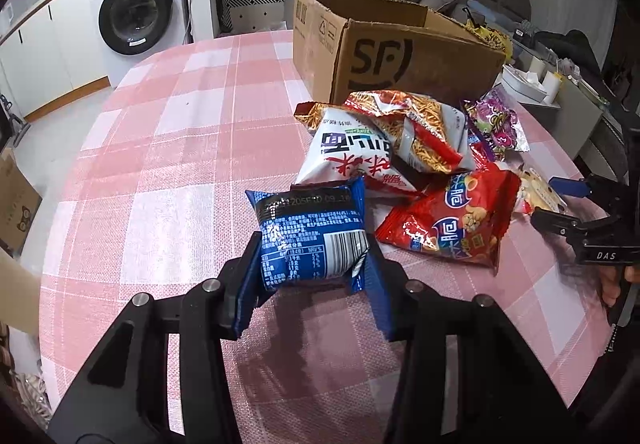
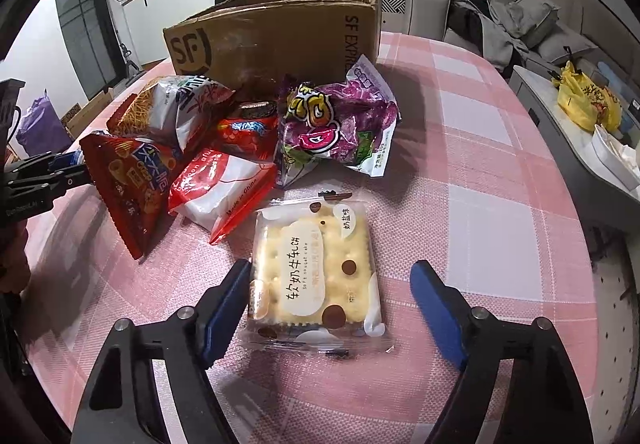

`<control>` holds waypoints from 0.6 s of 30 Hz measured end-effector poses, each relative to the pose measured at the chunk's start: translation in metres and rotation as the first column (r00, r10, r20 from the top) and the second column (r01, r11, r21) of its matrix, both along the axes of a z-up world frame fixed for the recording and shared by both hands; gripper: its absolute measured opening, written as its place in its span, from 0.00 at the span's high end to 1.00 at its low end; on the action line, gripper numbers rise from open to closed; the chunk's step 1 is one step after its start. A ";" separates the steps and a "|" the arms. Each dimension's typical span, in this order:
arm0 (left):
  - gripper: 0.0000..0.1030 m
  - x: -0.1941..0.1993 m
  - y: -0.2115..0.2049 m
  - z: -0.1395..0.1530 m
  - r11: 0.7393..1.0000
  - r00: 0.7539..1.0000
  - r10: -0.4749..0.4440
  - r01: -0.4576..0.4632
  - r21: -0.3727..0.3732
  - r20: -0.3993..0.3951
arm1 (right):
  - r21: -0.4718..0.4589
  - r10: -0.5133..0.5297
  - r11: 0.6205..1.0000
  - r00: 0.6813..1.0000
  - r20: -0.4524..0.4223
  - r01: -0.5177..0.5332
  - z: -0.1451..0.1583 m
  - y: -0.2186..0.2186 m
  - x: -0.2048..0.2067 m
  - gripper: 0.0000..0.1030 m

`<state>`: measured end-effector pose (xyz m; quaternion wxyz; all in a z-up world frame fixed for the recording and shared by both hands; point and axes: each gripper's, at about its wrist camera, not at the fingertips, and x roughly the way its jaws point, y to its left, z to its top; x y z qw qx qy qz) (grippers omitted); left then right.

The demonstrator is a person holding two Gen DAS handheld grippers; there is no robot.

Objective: Organize snacks
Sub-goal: 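Grasp the blue biscuit pack with the left tool while the right tool grasps the cream cake pack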

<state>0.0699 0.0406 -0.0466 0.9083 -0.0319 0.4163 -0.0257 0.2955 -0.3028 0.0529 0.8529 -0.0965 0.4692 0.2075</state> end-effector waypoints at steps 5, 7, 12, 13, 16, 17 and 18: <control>0.58 -0.003 0.001 0.006 1.000 1.000 0.000 0.000 -0.019 0.019 | 0.006 0.013 1.000 1.000 0.000 -0.013 0.002 0.000 -0.003 0.27; 0.58 -0.004 0.002 0.009 1.000 1.000 0.001 0.000 -0.026 0.028 | 0.006 0.024 1.000 1.000 0.005 -0.024 0.003 0.001 -0.004 0.34; 0.58 -0.008 0.002 0.017 0.999 0.999 0.000 0.002 -0.035 0.051 | 0.016 0.041 0.999 0.999 0.009 -0.041 0.004 0.002 -0.007 0.44; 0.58 -0.009 0.002 0.018 0.999 0.999 0.001 0.001 -0.035 0.054 | 0.023 0.043 0.999 0.999 0.007 -0.043 0.004 0.002 -0.008 0.44; 0.58 -0.011 0.002 0.023 0.999 0.998 0.005 -0.003 -0.037 0.068 | 0.031 0.047 0.998 0.998 0.030 -0.048 0.010 0.001 -0.010 0.44; 0.58 -0.012 0.002 0.024 0.999 0.998 0.006 -0.004 -0.037 0.070 | 0.037 0.049 0.998 0.998 0.034 -0.051 0.012 0.001 -0.011 0.44; 0.58 -0.013 0.002 0.025 0.999 0.997 0.009 -0.006 -0.038 0.076 | 0.039 0.049 0.998 0.998 0.038 -0.051 0.014 0.000 -0.012 0.44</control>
